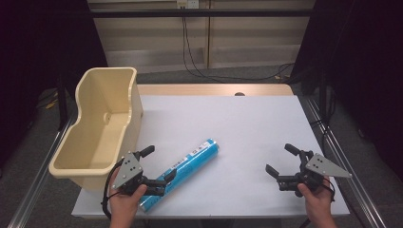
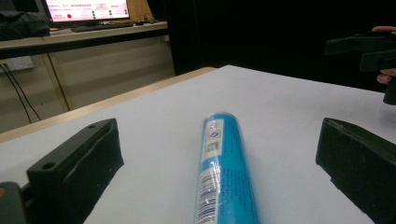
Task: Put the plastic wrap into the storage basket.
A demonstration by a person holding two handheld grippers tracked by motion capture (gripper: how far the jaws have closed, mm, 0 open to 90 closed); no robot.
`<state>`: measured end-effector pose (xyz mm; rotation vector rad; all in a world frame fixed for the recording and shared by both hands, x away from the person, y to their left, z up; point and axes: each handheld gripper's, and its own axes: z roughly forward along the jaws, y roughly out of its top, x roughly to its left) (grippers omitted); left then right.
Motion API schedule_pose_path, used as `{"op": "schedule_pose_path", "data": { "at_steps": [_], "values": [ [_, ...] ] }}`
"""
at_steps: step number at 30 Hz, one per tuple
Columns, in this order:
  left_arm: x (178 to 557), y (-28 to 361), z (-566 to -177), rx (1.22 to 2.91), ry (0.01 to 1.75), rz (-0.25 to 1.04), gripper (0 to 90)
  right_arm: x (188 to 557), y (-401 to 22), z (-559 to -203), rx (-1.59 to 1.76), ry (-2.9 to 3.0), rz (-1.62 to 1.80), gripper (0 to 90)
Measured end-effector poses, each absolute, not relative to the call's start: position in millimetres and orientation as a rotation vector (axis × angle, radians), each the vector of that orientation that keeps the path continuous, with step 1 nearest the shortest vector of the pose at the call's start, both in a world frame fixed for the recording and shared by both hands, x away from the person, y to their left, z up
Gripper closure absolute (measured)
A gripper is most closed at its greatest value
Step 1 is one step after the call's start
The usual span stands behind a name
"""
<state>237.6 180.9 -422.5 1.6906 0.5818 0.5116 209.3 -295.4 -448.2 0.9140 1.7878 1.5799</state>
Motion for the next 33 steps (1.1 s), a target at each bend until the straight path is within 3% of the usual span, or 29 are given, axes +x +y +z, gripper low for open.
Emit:
{"op": "schedule_pose_path", "data": {
  "at_steps": [33],
  "values": [
    [276.1,142.5,-410.8,1.678,0.582,0.437,0.1,207.5,-295.5,-447.2,0.896,1.786,1.573,0.0]
  ]
}}
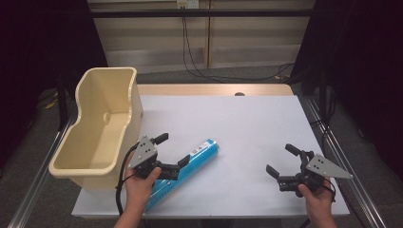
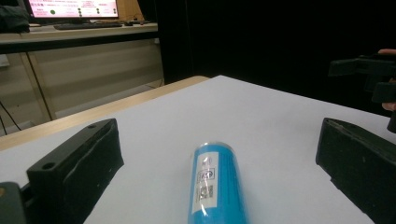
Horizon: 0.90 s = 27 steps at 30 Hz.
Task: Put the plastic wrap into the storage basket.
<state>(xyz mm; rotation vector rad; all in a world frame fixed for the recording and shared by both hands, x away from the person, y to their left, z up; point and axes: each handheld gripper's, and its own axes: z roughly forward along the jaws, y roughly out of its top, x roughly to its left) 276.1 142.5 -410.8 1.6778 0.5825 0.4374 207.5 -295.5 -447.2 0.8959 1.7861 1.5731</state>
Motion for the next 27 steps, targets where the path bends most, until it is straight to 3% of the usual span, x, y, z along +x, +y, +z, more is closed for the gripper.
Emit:
{"op": "schedule_pose_path", "data": {
  "at_steps": [20,27],
  "values": [
    [310.4,124.7,-409.2,1.862,0.63,0.326,0.4,207.2,-297.6,-446.9,0.904,1.783,1.576,0.0],
    [321.2,116.6,-409.1,2.014,0.663,0.236,0.4,207.1,-298.0,-446.9,0.908,1.789,1.575,0.1]
  ]
}}
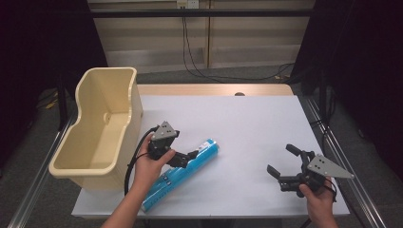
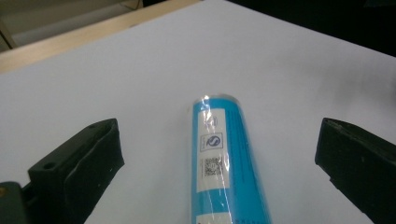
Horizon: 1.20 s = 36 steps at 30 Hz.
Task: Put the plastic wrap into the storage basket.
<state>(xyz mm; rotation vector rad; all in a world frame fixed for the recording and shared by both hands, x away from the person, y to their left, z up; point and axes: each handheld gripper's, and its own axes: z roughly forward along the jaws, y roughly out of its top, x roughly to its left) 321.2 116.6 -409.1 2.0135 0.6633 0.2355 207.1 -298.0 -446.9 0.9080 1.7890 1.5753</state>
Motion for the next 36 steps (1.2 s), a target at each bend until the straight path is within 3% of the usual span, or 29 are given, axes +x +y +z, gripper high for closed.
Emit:
{"op": "schedule_pose_path", "data": {
  "at_steps": [16,29,36],
  "values": [
    [329.3,105.6,-420.3,2.304,0.74,0.039,0.4,206.6,-298.4,-446.8,0.904,1.795,1.573,0.3],
    [325.1,98.1,-433.9,2.53,0.806,0.023,0.4,206.3,-298.3,-446.7,0.901,1.794,1.573,0.5],
    [325.6,97.1,-439.3,2.584,0.813,-0.012,8.3,206.2,-298.5,-446.7,0.9,1.793,1.573,0.5]
  ]
}}
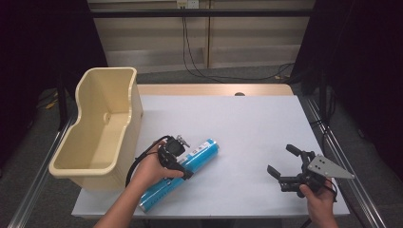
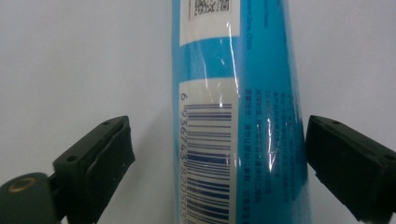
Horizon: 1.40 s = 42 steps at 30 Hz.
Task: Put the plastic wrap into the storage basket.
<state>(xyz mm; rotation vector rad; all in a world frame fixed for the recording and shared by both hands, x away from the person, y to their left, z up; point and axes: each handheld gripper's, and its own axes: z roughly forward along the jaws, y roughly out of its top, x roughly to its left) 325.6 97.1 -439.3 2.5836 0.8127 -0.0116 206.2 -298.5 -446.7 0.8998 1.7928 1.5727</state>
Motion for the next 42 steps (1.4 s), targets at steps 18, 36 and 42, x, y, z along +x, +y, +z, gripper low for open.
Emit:
{"op": "schedule_pose_path", "data": {
  "at_steps": [18,36,42],
  "values": [
    [322.5,89.4,-455.5,2.662,0.772,-0.049,18.4,205.9,-298.9,-446.5,0.898,1.793,1.567,0.5],
    [324.8,86.4,-445.6,2.615,0.98,-0.102,32.1,206.1,-299.1,-447.1,0.896,1.8,1.562,0.6],
    [328.7,88.7,-433.3,2.582,1.058,-0.108,32.1,206.3,-299.4,-447.1,0.894,1.799,1.562,0.6]
  ]
}}
